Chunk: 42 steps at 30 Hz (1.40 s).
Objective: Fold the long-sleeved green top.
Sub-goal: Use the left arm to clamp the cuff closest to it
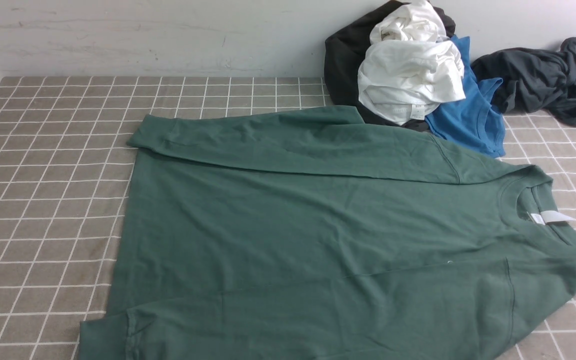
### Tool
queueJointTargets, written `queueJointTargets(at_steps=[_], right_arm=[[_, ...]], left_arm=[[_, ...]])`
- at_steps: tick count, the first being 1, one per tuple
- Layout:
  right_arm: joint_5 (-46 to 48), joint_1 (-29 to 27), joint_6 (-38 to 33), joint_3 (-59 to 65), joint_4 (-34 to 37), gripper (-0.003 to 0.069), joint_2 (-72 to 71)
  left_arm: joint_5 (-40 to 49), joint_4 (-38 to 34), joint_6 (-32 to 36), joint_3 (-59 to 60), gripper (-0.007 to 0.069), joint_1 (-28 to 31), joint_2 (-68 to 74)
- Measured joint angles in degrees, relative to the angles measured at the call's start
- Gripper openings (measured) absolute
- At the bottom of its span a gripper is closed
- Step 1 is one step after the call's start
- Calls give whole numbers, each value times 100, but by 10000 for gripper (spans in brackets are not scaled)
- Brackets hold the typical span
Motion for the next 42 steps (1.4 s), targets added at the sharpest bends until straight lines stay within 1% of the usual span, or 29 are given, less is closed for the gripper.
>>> queueJointTargets(at_steps=[4,7,8,9,10,11,13,14,15,16,19,20,21,22,24,26,28,30,31,32,33,34,36,37,38,42], right_arm=[[1511,0,-74,-955,-515,-14,1062],[2089,0,-56,-1170,-701,-14,1754],[2460,0,-12,-1221,-682,-14,2141],[2514,6,-6,-1234,-660,-14,2269],[3053,60,-1,-1298,-487,-14,2750],[3202,89,-8,-1318,-426,-14,2864],[4142,383,-202,-1485,4,-14,3546],[4206,441,-254,-1501,40,-14,3597],[4664,659,-478,-1643,311,-14,4007],[4912,827,-669,-1746,475,-14,4279],[5501,1290,-1304,-2112,903,-14,5089],[5703,1462,-1572,-2275,1098,-14,5381],[5734,1489,-1614,-2341,1162,-14,5494],[5889,1647,-1860,-2555,1341,-14,5820],[5994,1782,-2138,-2915,1622,-14,6300],[6005,1826,-2284,-3211,1842,-14,6692],[6005,1826,-2367,-3474,2017,-14,6966],[6030,1826,-2414,-3655,2110,-14,7184],[6068,1826,-2431,-3717,2150,-14,7269],[6076,1826,-2437,-3725,2158,-14,7288],[6097,1826,-2456,-3739,2186,-14,7329],[6104,1826,-2456,-3739,2192,-14,7328],[6106,1826,-2462,-3744,2198,-14,7328],[6106,1826,-2468,-3744,2198,-14,7328],[6099,1826,-2474,-3744,2202,-14,7328],[6089,1826,-2478,-3744,2202,-14,7328]], left_arm=[[986,87,195,-970,-7,0,1570],[1689,87,209,-1233,-7,0,2350],[2195,87,209,-1347,-7,-20,2758],[2376,87,209,-1381,-7,-38,2889],[3018,39,220,-1484,-7,-86,3335],[3287,25,226,-1518,-7,-126,3527],[4268,-3,321,-1628,-3,-270,4264],[4324,-14,334,-1632,-2,-280,4382],[4695,-34,441,-1659,16,-347,4852],[4851,-56,532,-1668,41,-371,5133],[4964,-168,727,-1672,129,-369,5874],[4963,-229,793,-1679,172,-369,6163],[4963,-241,823,-1688,190,-369,6163],[4949,-369,883,-1699,254,-369,6520],[4866,-496,920,-1705,336,-369,6931],[4670,-543,934,-1709,385,-369,7281],[4419,-558,934,-1716,414,-369,7602],[4227,-565,934,-1720,401,-369,7911],[4187,-611,934,-1757,363,-369,8031],[4180,-611,934,-1762,356,-369,8038],[4187,-671,938,-1791,282,-377,8085],[4182,-716,938,-1803,248,-384,8090],[4171,-830,946,-1828,112,-408,8090],[4171,-852,945,-1831,101,-416,8090],[4190,-905,998,-1872,48,-428,8079],[4413,-792,1233,-2206,34,-516,7872]])
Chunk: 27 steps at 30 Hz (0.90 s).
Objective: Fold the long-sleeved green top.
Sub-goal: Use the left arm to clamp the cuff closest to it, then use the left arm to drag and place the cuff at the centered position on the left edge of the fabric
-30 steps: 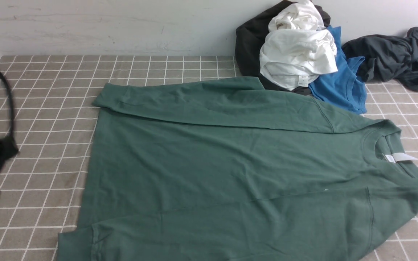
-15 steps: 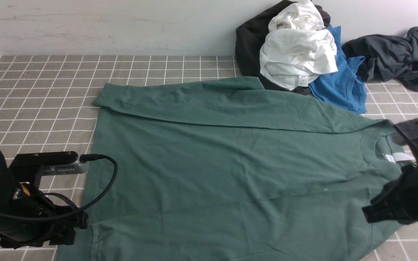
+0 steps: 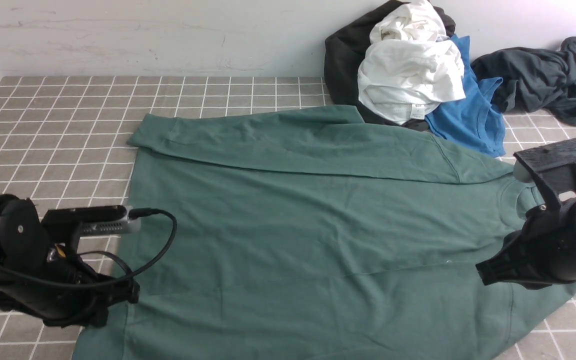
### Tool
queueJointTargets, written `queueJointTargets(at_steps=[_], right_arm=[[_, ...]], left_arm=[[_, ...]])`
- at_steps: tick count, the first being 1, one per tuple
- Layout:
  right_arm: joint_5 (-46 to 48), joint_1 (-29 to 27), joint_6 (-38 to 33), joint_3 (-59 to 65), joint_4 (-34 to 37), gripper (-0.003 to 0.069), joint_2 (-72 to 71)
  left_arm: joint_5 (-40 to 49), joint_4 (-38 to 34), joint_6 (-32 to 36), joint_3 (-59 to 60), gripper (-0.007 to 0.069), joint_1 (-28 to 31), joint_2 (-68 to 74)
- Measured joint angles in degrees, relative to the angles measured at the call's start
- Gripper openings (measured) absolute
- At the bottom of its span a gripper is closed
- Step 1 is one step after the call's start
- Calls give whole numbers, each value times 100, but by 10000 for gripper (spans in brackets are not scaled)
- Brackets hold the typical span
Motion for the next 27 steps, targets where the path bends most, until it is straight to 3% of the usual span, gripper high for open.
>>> queueJointTargets(at_steps=[11,19,27], right_arm=[[-18,0,-105,0,0,-14,0],[-18,0,-105,0,0,-14,0],[-76,0,-105,0,2,-14,0]], left_arm=[[536,223,489,-1789,34,-245,-442],[310,616,484,-2519,34,-234,479],[1871,616,484,-3882,60,39,2030]])
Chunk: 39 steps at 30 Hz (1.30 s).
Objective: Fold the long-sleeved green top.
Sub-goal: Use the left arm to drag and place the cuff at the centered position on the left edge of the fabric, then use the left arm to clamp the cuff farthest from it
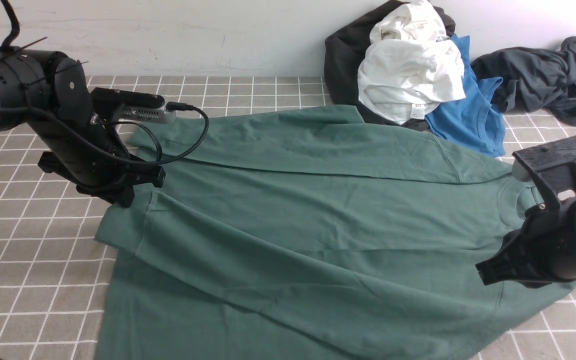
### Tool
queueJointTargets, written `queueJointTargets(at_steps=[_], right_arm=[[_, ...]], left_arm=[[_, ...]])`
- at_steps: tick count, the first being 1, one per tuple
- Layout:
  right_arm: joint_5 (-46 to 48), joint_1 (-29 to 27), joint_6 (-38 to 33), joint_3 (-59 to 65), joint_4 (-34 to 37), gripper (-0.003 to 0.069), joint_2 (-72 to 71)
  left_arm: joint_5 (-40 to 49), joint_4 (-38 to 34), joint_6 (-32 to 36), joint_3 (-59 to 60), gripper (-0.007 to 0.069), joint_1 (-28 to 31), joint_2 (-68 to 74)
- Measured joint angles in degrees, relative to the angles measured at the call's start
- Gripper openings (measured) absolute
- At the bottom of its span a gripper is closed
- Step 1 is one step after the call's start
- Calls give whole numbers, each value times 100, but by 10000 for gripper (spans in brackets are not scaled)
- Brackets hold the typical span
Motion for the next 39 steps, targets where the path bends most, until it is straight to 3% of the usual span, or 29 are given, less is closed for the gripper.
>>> queueJointTargets(at_steps=[6,10,15,18,23,26,31,32,34,37,39], right_arm=[[-114,0,181,0,17,-9,132],[-698,0,216,-33,-69,57,637],[-1346,-30,548,-60,-582,250,1380],[-1403,-207,1343,-166,-1253,392,1728],[-1602,-461,2678,-326,-2240,457,2111],[-1740,-474,3072,-390,-2536,440,2352],[-1922,-468,3256,-395,-2664,337,2682],[-1957,-468,3257,-417,-2730,266,2694],[-1957,-468,3257,-422,-2792,220,2694],[-1952,-468,3257,-430,-3032,48,2660],[-1888,-468,3257,-449,-3205,8,2574]], left_arm=[[801,0,12,-602,121,19,368],[890,6,79,-654,133,19,375],[1005,6,314,-654,133,19,381],[1178,6,475,-654,133,19,381],[1182,-46,481,-654,133,19,381],[1140,-172,481,-654,133,19,381],[1094,-282,491,-654,133,19,381],[1089,-282,496,-654,133,19,381],[1074,-282,496,-654,133,19,381],[1018,-271,498,-654,133,19,381],[951,-271,498,-654,133,19,381]])
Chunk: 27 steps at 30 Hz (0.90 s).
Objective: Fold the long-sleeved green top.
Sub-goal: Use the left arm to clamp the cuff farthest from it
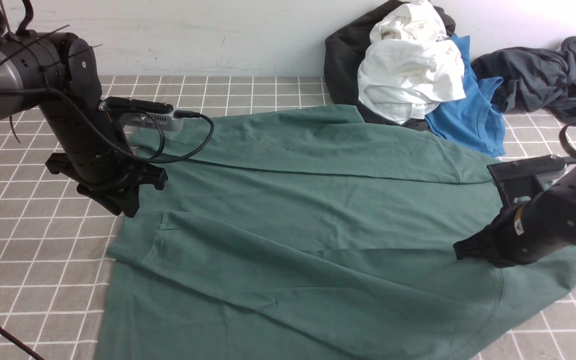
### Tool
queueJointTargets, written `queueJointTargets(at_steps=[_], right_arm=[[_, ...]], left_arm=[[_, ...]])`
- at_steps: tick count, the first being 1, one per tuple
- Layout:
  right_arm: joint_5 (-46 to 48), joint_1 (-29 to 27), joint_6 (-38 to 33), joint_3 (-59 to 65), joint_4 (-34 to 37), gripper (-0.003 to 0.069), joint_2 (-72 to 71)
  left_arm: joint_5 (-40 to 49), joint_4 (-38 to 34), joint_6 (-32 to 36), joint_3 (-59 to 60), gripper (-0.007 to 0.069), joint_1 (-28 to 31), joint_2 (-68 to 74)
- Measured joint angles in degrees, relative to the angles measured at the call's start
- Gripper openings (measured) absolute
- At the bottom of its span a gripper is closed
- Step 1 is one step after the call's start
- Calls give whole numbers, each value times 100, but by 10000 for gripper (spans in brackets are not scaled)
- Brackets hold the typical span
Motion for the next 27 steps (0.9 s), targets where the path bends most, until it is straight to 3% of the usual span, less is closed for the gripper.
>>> queueJointTargets(at_steps=[8,11,14,17,20,22,23,24,26,27], right_arm=[[391,0,72,-42,-350,-13,-606],[404,0,103,-42,-150,-13,-630],[227,0,113,-42,195,-1,-564],[-137,0,113,-42,399,65,-391],[-269,0,113,-42,420,172,-173],[-247,0,113,-42,365,254,-10],[-239,0,113,-42,358,262,6],[-147,0,113,-42,331,316,98],[-55,0,113,-42,312,349,142],[21,0,113,-47,306,376,154]], left_arm=[[-365,-5,0,0,154,0,0],[-575,-11,0,0,211,0,50],[-737,-3,0,0,318,0,189],[-804,12,0,0,424,0,358],[-804,19,0,0,469,0,512],[-804,19,0,0,468,0,613],[-804,19,0,0,467,0,613],[-804,30,0,0,447,0,675],[-797,31,0,0,419,0,722],[-797,36,0,0,368,0,769]])
